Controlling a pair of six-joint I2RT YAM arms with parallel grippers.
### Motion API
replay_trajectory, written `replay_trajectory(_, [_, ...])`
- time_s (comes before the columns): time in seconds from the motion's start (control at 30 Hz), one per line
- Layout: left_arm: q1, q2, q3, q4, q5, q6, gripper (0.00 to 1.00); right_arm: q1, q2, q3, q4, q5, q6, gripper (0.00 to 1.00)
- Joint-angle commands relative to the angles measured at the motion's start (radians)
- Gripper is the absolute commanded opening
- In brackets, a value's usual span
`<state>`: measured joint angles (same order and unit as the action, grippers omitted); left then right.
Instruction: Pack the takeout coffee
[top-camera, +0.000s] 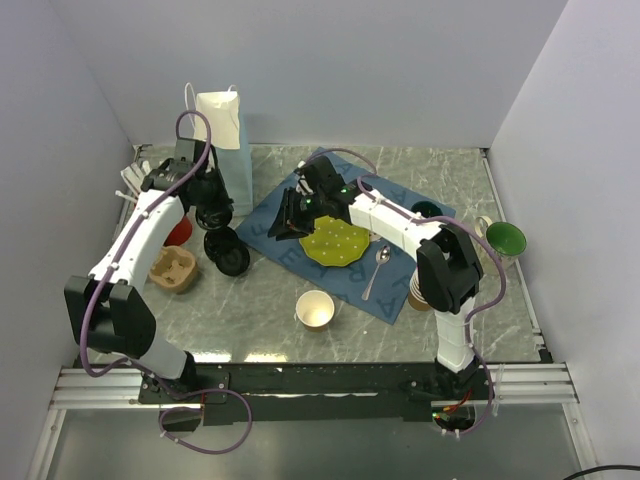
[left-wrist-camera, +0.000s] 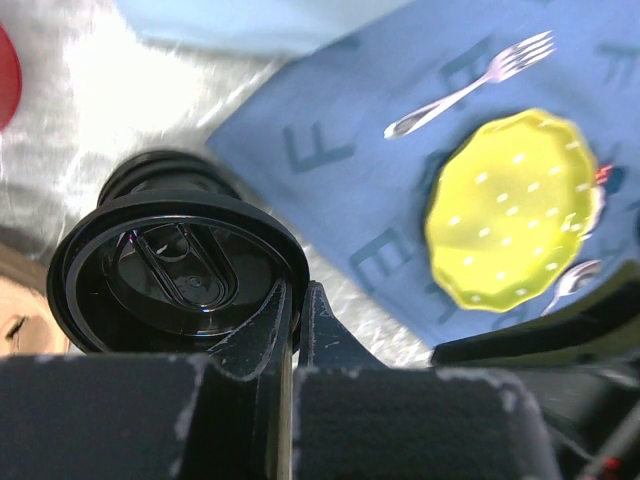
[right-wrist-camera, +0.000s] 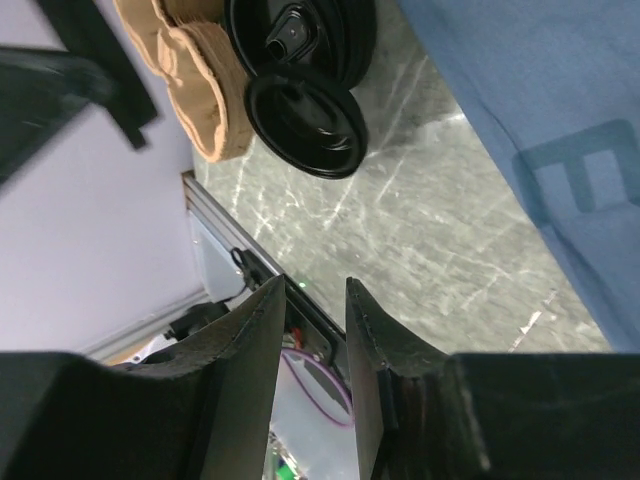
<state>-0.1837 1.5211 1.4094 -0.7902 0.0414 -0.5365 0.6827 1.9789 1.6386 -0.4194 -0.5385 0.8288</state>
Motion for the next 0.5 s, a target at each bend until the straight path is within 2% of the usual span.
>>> replay_trajectory(0.0, [0.003, -0.024, 0.079, 0.005, 0.009, -0.023, 0.01, -0.006, -0.045, 0.07, -0.08, 0.031, -0.072, 0.39])
replay_trajectory(0.2, [-0.003, -0.081, 0.033, 0.038, 0.126, -0.028, 0.01, -0.005, -0.109, 0.049, -0.159, 0.057, -0.178, 0.39])
replay_trajectory(0.33, [-0.014, -0.139, -0.003, 0.098, 0.335, -0.049, 0.01, -0.011, -0.251, -0.043, -0.156, 0.029, -0.31, 0.42])
replay_trajectory(0.43, [-0.019, -0.188, -0.018, 0.178, 0.449, -0.112, 0.01, -0.028, -0.42, -0.17, -0.067, -0.03, -0.398, 0.44])
replay_trajectory(0.47, [-0.019, -0.2, -0.023, 0.215, 0.545, -0.135, 0.01, -0.032, -0.467, -0.243, 0.005, -0.06, -0.416, 0.45])
